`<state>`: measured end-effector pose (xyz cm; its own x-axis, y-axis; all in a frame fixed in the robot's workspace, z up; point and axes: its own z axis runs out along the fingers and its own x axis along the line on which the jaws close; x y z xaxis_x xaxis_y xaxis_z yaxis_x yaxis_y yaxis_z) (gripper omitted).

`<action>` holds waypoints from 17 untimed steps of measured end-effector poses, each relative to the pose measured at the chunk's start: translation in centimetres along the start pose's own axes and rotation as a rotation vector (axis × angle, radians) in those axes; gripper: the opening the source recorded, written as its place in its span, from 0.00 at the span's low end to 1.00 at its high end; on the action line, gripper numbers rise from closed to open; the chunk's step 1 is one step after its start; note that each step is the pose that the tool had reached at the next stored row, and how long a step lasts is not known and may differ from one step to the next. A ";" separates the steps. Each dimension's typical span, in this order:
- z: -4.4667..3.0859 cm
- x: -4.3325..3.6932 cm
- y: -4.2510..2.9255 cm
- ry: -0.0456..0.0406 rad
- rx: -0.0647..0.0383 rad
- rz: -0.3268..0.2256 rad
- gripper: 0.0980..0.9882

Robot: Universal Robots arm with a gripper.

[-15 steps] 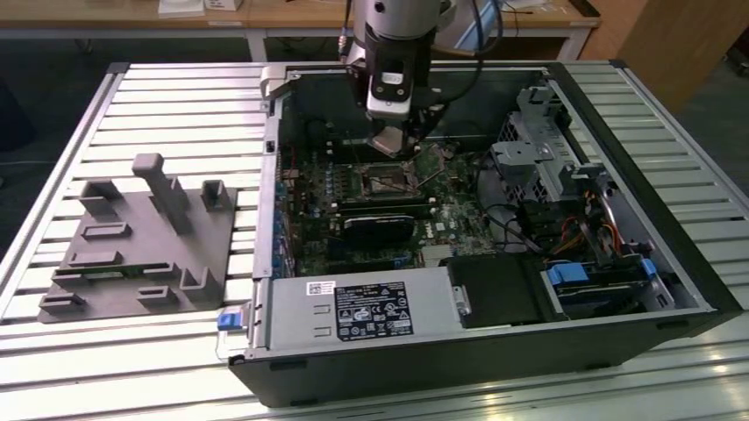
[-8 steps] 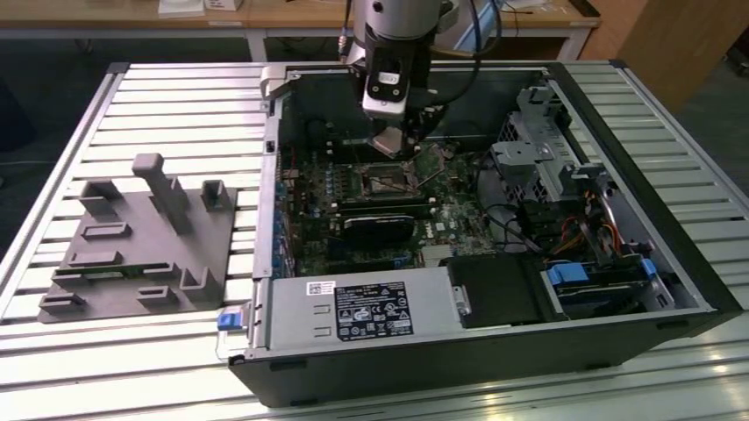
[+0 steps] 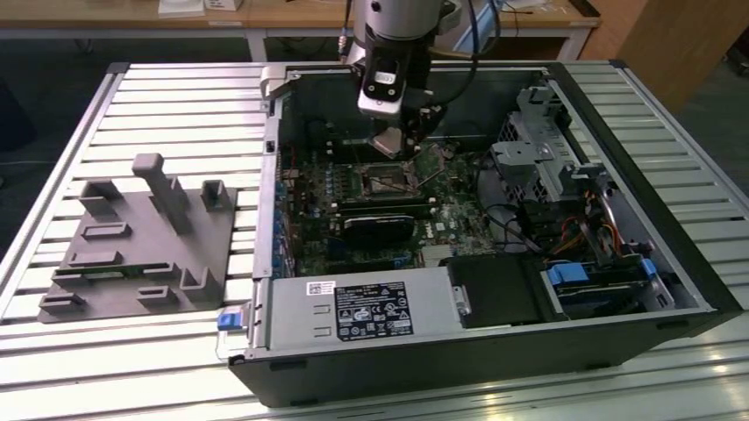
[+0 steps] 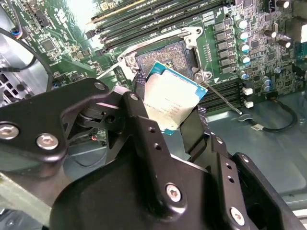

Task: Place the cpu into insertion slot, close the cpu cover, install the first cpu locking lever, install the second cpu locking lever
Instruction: 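Place the cpu into insertion slot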

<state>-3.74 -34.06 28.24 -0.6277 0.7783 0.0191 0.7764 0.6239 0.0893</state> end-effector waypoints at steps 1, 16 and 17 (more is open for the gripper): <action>0.00 0.00 0.00 -0.0005 0.000 0.007 0.50; 0.09 0.00 -0.01 -0.0094 -0.002 0.104 0.50; 0.09 0.00 -0.01 -0.0099 -0.002 0.110 0.50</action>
<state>-3.74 -34.06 28.15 -0.5381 0.8427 0.0191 0.8404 0.5346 0.0893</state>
